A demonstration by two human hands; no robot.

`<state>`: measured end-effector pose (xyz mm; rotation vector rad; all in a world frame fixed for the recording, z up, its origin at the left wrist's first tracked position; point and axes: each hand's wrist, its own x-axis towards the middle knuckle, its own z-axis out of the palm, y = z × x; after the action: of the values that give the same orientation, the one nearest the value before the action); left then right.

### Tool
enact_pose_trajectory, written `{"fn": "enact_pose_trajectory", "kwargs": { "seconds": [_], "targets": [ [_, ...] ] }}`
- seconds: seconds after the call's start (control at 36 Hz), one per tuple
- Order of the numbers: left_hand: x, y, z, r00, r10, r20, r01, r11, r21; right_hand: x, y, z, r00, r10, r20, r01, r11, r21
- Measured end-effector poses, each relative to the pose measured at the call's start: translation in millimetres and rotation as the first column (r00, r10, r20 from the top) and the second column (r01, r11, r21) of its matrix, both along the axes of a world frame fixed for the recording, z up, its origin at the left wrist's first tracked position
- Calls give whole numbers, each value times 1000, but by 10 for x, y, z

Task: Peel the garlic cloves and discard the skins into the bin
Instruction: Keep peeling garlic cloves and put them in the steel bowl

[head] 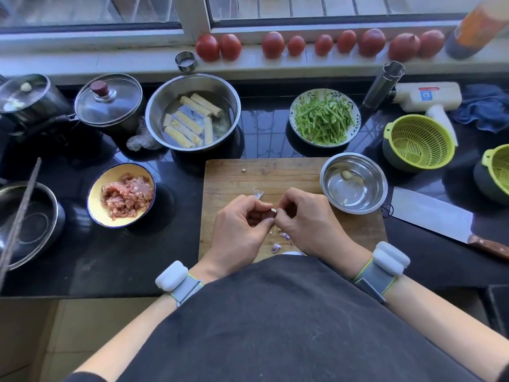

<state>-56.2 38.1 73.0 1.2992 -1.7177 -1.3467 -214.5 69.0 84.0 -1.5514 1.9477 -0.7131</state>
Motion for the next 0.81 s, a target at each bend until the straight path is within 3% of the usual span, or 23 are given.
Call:
{"fn": "enact_pose_trajectory", "kwargs": {
  "seconds": [0.11,0.28,0.44,0.61,0.69,0.81],
  "targets": [
    [-22,1,-9,999,11,-46,-8,998,64,13,-12,-27,999,-41,23,41,999,-30],
    [-4,6,-36,960,139,-243,-57,947,317,6,0,-89,980,-110,165,99,992,76],
    [-29,-2,-143,913,237,-333,-72,896,439,-3,3,-113,978,-113,174,94,989,114],
    [-32,-56,-152,757,460,-465,-64,760,647,-38,4,-118,972,-153,178,130,982,135],
    [-9,-43,-148,703,504,-501,26,686,727,-103,-11,-194,975,-170,146,139,970,202],
    [-2,-22,-130,707,485,-515,90,660,746,-198,9,-421,992,-126,-23,127,935,330]
  ]
}}
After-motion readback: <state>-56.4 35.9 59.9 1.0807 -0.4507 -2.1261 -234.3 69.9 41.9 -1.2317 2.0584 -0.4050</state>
